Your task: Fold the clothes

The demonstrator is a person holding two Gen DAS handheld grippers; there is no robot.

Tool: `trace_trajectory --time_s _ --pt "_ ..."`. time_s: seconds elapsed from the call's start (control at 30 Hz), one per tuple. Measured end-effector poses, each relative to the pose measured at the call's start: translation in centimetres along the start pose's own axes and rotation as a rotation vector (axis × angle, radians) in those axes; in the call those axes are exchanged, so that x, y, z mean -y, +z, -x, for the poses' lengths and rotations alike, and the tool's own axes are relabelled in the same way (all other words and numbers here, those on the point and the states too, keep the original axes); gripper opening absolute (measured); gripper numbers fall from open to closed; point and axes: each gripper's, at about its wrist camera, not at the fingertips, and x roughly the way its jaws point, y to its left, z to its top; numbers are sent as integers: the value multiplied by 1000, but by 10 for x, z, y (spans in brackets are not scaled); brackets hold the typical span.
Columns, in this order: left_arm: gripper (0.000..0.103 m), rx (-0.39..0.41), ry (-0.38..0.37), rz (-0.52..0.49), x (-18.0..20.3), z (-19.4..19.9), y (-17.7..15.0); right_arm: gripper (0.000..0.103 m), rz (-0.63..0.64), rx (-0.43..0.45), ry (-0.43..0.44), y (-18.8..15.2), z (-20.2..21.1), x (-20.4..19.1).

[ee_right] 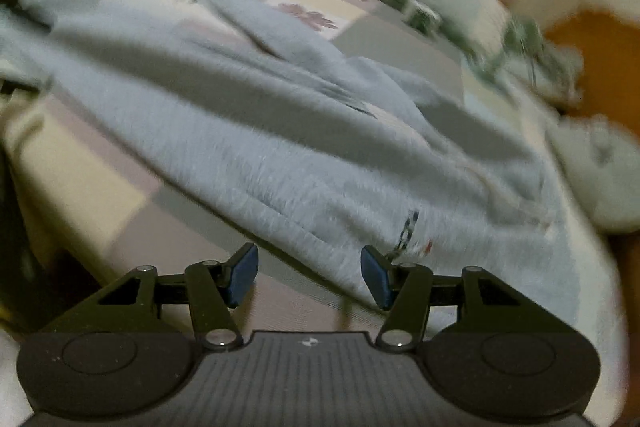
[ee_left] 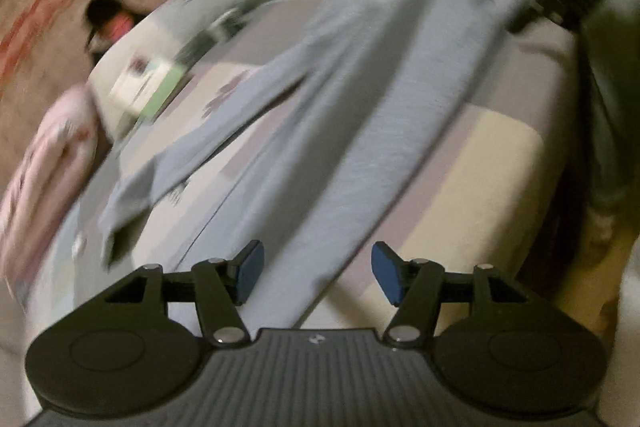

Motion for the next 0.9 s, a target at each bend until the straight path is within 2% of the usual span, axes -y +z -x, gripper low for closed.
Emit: trace_trajectory --time_s 0.13,0.37,0.57,0.73,0.87,0.9 --pt "63 -6 60 -129 26 -17 15 62 183 12 -83 -1 -9 -19" --pt "62 40 92 -264 52 -33 37 61 442 73 -164 6 -21 -55" --pt "64 77 123 -285 55 -42 44 61 483 118 -165 22 -28 -67" --pt "68 102 146 -293 55 -49 47 61 487 116 -171 12 -24 -60" --pt "68 94 197 -291 52 -47 33 67 501 84 -242 -3 -25 -51" --pt "65 93 207 -290 52 -46 30 67 510 78 -262 -6 -27 -50"
